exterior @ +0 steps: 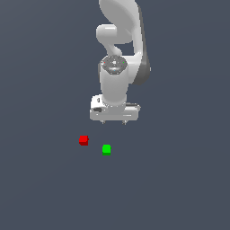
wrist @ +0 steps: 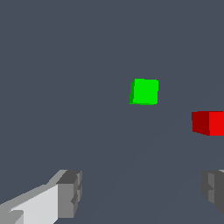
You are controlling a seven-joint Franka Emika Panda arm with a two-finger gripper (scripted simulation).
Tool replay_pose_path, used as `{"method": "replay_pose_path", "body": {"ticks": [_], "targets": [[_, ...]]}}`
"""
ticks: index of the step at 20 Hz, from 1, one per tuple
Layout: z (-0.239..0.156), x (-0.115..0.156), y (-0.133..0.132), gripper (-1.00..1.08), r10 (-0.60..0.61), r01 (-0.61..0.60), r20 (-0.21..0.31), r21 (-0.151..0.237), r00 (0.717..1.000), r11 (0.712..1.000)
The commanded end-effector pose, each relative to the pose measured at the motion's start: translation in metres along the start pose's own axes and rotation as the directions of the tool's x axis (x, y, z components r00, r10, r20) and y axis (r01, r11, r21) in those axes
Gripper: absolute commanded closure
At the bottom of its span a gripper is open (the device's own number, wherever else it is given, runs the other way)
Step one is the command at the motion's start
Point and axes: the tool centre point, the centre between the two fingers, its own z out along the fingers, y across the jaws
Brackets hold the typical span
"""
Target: Stack the red cube on top of the green cube.
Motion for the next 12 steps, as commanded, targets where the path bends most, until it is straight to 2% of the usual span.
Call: {"method": "replay_pose_path", "body": {"ticks": [1, 6, 12], "targets": [[0.000, 0.000, 0.000, -0.92, 0.000, 0.000, 0.000, 0.000, 1.000, 1.000], [0.004, 0.001, 0.008, -0.92, -0.003, 0.003, -0.001, 0.000, 1.000, 1.000], [0.021, 0.003, 0.037, -0.92, -0.014, 0.014, -0.005, 0.001, 1.000, 1.000]]}}
